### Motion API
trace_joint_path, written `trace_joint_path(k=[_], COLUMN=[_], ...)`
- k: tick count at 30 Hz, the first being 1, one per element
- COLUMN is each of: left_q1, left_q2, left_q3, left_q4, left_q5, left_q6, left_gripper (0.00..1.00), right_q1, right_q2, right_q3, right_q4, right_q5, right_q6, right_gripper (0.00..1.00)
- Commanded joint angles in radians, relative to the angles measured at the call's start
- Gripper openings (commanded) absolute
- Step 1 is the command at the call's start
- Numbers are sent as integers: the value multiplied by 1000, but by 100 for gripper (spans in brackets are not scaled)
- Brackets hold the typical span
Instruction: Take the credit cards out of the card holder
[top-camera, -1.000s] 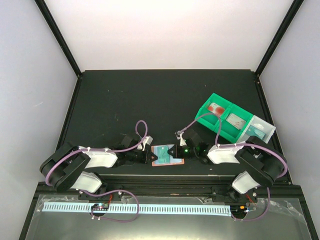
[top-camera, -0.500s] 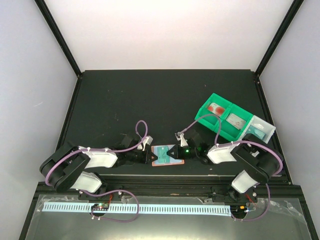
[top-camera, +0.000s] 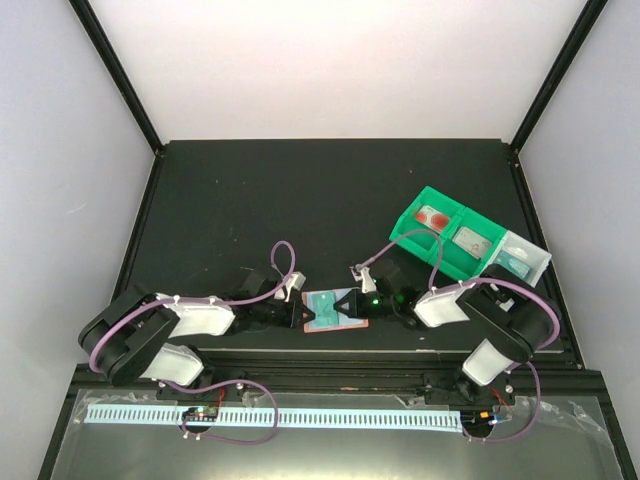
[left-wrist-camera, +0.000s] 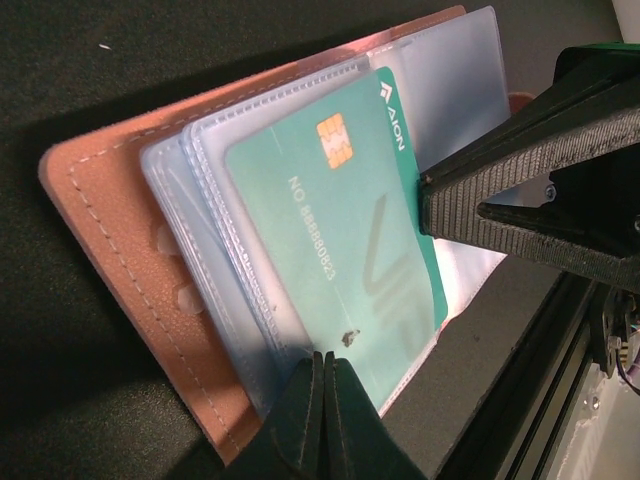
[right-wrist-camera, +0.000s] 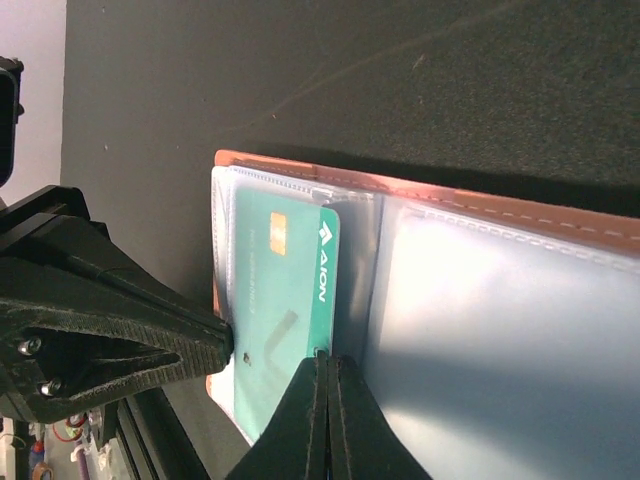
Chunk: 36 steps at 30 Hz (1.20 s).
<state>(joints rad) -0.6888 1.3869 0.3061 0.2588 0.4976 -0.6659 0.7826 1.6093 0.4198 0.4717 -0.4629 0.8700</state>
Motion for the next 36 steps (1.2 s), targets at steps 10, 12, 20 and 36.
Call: trace_joint_path(k=[10,12,20,36], left_q1=[-2,-3,-3,-3], left_q2=[-48,-62,-201,-365], left_q3=[1,11,79,193], left_q4=[-74,-93,-220,-365], left_q5=[-40,-32,-49,110], left_q6=[-8,-8,-7,183], left_gripper=[2,2,34,76], right_q1=[-72,-76,-78,-80], right_q2=[-143,-160,-272,-482], right_q3=[-54,-40,14,168], right_q4=[-85,-133,-344,-680], right_q5=[-12,-28,30,-120], right_q6=[-84,-113,-173,-392], right_gripper=[1,1,1,1])
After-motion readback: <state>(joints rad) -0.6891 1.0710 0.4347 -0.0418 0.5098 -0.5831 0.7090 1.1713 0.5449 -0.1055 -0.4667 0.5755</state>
